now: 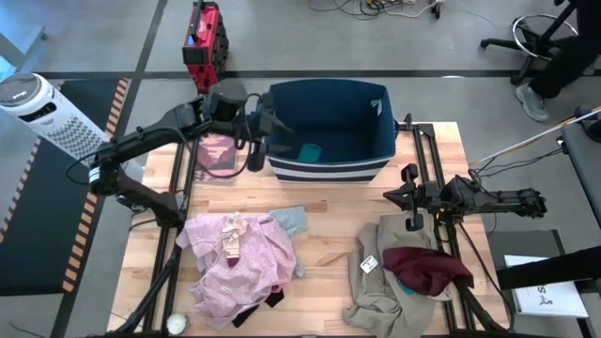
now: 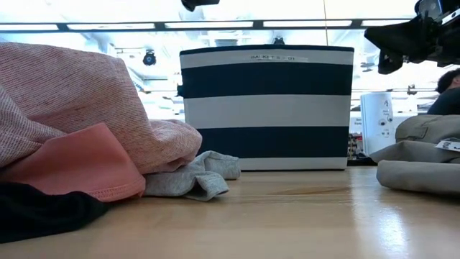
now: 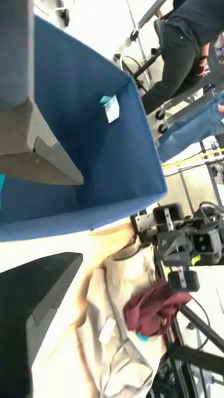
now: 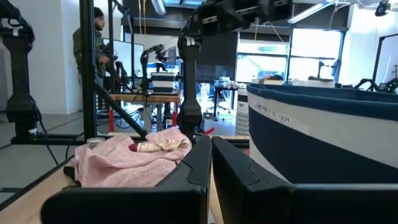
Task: Sort clothes
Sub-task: Put the maroon underwear into the blue bin
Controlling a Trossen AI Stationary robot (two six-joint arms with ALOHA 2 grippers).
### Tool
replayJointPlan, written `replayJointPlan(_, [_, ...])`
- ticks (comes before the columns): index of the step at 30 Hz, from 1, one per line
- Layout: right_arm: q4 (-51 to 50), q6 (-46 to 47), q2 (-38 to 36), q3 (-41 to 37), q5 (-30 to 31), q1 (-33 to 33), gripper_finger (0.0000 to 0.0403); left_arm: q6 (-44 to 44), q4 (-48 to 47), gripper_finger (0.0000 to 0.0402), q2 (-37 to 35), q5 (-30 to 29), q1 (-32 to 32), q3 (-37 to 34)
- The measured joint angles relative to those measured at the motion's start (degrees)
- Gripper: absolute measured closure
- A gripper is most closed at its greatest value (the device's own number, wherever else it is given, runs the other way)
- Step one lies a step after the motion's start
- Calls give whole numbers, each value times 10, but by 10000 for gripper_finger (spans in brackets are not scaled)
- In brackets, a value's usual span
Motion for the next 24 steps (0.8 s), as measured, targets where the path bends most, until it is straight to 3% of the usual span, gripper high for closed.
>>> replayJointPlan(14, [-6, 4, 54, 4, 0, 0, 403, -57, 115, 287, -180, 0, -44, -241])
replayJointPlan(19, [-10, 2, 101, 46, 0, 0, 403, -90, 125, 289, -230, -2, -70, -297])
replayJointPlan(24, [-93, -1, 170, 122, 0, 0, 403, -96, 143, 289, -265, -19, -99, -348])
